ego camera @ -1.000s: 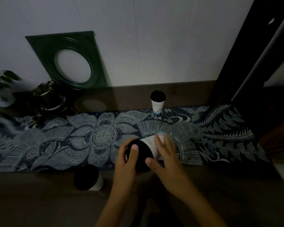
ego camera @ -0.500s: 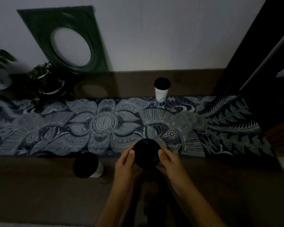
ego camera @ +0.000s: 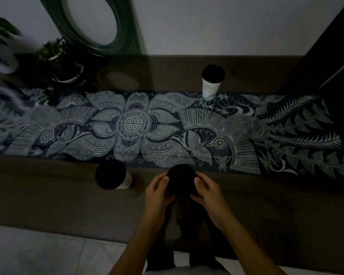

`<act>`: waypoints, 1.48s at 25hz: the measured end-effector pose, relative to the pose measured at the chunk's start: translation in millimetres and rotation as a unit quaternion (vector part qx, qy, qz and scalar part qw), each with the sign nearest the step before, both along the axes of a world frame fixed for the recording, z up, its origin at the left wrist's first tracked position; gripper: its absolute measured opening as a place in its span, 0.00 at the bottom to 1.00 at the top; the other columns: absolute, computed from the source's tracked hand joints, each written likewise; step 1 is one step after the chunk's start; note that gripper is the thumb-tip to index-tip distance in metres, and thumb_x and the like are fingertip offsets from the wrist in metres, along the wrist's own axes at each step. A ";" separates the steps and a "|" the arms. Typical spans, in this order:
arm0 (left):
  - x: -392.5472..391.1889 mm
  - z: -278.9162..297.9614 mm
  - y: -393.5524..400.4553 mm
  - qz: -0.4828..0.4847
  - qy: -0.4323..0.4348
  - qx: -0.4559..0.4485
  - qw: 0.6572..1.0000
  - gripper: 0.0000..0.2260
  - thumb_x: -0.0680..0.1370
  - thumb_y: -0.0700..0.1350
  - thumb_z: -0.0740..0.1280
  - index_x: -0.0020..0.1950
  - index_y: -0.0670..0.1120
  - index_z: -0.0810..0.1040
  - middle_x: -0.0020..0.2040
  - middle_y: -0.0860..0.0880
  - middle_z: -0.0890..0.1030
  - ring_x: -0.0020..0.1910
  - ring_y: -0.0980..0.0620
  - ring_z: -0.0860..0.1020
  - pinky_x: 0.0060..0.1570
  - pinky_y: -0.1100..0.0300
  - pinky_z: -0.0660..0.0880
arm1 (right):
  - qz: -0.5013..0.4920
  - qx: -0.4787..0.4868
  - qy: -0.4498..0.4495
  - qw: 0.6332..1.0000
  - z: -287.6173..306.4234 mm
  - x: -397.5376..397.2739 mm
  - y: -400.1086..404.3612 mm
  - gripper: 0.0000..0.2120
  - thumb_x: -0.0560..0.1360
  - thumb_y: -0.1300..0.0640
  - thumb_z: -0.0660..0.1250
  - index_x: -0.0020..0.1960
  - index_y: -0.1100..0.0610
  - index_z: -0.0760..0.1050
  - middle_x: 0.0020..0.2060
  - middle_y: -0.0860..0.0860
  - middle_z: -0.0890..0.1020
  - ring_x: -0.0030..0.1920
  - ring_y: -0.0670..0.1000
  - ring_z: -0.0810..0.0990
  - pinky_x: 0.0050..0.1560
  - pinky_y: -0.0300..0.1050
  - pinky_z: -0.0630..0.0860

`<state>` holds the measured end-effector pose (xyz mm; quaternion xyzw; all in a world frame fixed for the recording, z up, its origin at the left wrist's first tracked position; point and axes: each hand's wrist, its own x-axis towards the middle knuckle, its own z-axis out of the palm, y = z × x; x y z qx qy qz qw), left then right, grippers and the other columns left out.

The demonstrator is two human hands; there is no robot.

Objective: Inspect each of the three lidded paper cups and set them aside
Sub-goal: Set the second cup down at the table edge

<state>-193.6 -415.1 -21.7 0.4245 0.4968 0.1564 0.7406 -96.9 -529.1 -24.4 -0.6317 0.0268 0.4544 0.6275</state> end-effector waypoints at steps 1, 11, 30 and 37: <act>-1.4 -0.2 0.1 -0.001 0.000 0.001 1.000 0.09 0.82 0.41 0.63 0.57 0.41 0.81 0.54 0.39 0.84 0.53 0.42 0.82 0.49 0.48 0.79 | 0.005 -0.004 -0.004 1.000 0.7 -0.5 1.0 0.10 0.81 0.56 0.61 0.60 0.48 0.75 0.60 0.53 0.80 0.61 0.52 0.79 0.58 0.50 0.79; -4.7 6.3 0.6 -0.004 0.012 0.051 0.999 0.06 0.81 0.39 0.64 0.52 0.44 0.81 0.46 0.48 0.86 0.49 0.45 0.83 0.50 0.49 0.79 | 0.071 -0.044 -0.101 0.991 5.3 -0.5 -0.8 0.16 0.81 0.51 0.60 0.67 0.51 0.72 0.53 0.42 0.79 0.54 0.41 0.78 0.50 0.37 0.80; 69.0 173.3 59.9 -0.118 0.055 0.697 0.705 0.31 0.77 0.61 0.63 0.79 0.54 0.62 0.82 0.44 0.55 0.81 0.43 0.51 0.75 0.37 0.59 | 0.062 -0.189 -0.689 0.697 177.2 104.7 13.0 0.39 0.75 0.35 0.56 0.79 0.46 0.42 0.80 0.48 0.41 0.79 0.53 0.36 0.76 0.55 0.36; 109.5 252.3 63.7 -0.048 0.010 0.782 0.621 0.34 0.76 0.59 0.64 0.80 0.51 0.60 0.82 0.42 0.55 0.82 0.42 0.50 0.77 0.41 0.53 | -0.011 -0.142 -0.745 0.652 250.1 137.3 10.1 0.41 0.74 0.35 0.56 0.78 0.43 0.37 0.80 0.47 0.40 0.79 0.53 0.36 0.76 0.57 0.38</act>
